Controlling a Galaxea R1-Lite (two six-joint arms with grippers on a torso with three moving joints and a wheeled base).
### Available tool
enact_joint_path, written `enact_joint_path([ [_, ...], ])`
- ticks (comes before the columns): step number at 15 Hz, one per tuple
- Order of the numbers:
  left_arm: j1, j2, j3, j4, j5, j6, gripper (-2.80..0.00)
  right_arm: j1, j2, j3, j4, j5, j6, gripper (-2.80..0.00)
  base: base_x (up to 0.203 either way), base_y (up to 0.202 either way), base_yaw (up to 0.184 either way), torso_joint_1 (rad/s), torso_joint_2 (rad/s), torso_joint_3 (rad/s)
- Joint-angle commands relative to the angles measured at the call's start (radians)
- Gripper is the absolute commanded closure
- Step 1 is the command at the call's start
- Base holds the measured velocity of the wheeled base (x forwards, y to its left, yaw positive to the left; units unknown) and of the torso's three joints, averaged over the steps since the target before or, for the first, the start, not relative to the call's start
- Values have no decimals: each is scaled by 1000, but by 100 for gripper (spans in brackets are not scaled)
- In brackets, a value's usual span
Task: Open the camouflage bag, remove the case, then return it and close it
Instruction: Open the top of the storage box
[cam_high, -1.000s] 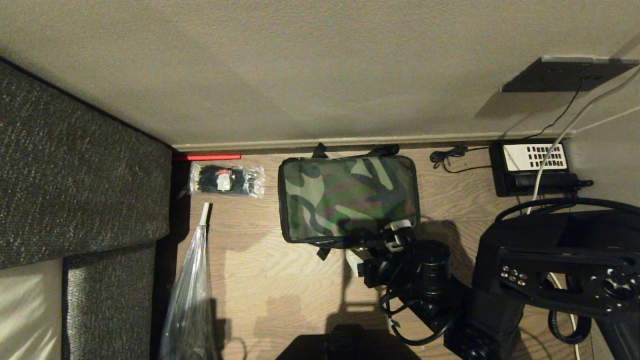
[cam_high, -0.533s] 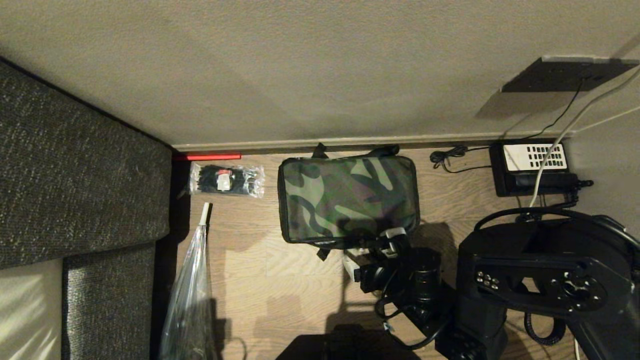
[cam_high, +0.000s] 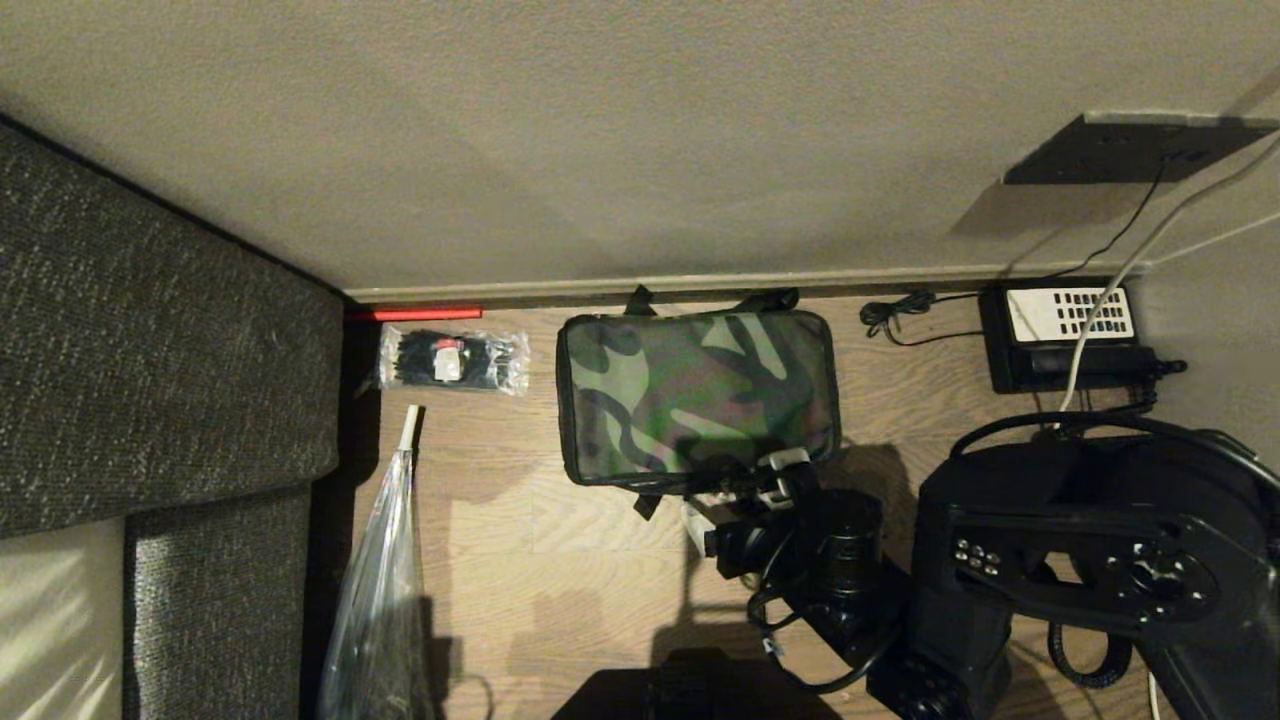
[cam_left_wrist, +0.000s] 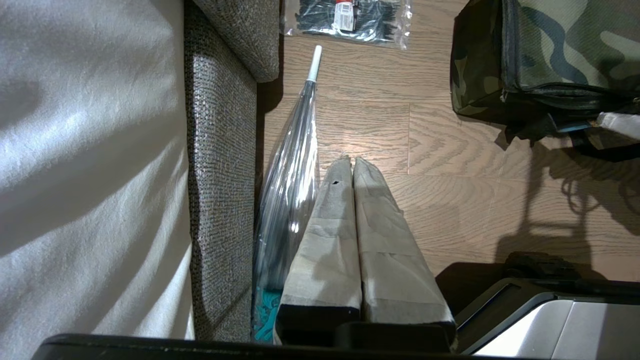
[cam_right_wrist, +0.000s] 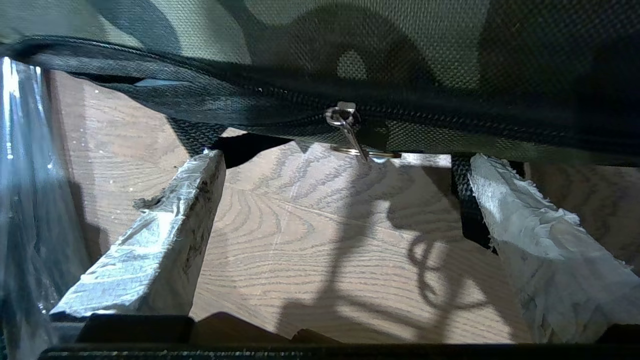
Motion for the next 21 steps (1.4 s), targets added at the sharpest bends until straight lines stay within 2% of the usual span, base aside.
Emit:
enact_joint_path([
  [1, 0, -2, 3, 0, 0, 0, 0, 0, 19, -13, -10, -10, 0, -280, 0, 0, 0, 0, 0, 0],
  [14, 0, -2, 3, 0, 0, 0, 0, -1, 23, -22, -10, -28, 11, -280, 0, 0, 0, 0, 0, 0],
  [15, 0, -2, 3, 0, 0, 0, 0, -1, 22, -16, -10, -30, 18, 0, 0, 0, 0, 0, 0, 0],
  [21, 0, -2, 3, 0, 0, 0, 0, 0, 30, -25, -10, -32, 10, 0, 0, 0, 0, 0, 0, 0],
])
